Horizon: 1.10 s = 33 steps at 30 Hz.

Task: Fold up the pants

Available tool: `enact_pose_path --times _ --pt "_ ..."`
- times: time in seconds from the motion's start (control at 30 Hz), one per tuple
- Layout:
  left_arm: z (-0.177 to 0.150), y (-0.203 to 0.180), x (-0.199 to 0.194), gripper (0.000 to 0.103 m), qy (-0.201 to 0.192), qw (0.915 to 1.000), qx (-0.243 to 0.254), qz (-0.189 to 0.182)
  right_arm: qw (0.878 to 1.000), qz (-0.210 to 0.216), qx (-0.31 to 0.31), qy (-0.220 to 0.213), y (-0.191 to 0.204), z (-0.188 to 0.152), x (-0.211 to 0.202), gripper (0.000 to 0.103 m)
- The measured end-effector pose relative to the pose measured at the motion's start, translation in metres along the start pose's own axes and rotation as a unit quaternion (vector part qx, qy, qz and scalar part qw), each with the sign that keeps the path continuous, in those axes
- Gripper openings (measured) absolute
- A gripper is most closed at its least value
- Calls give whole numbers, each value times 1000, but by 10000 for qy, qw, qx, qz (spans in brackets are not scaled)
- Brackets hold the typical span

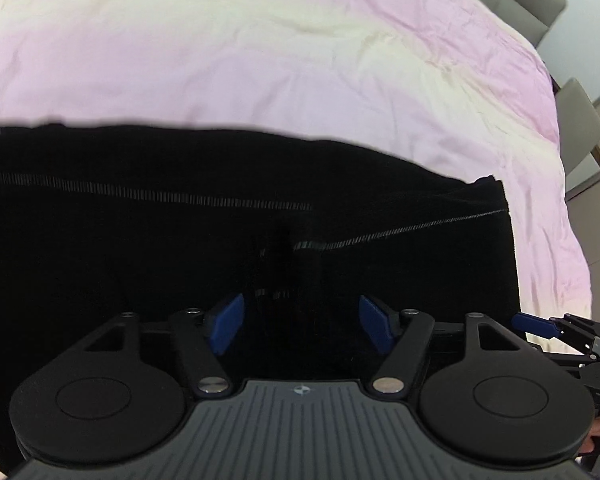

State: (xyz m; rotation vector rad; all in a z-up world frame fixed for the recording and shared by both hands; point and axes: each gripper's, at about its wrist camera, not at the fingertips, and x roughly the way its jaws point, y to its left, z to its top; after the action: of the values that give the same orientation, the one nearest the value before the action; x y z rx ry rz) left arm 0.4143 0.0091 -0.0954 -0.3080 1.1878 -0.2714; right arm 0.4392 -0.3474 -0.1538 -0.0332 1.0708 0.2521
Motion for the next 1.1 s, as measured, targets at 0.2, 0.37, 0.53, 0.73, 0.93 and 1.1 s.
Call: enact_pose_path --times 0.2,0.37,0.53,0.73,0.93,1.1 --pt "-13 22 25 53 -36 9965 -715 -421 9998 -88 -58 -141 -2 -16 -13 50" --pt "-7 12 23 31 -143 9984 -450 -302 9994 -239 -173 -168 -12 -19 -23 52" --pt "26 -22 -3 25 -478 9981 218 -312 9993 -299 39 -232 -28 -15 -25 52" --pt "36 -25 15 25 -146 9978 575 283 9990 -151 221 -355 -31 -5 -25 51" --pt "23 -10 39 28 -47 9986 474 239 9976 -42 224 -646 -29 19 -13 24" --pt "28 4 40 35 103 9992 374 48 9980 -248 426 -406 -37 44 27 21"
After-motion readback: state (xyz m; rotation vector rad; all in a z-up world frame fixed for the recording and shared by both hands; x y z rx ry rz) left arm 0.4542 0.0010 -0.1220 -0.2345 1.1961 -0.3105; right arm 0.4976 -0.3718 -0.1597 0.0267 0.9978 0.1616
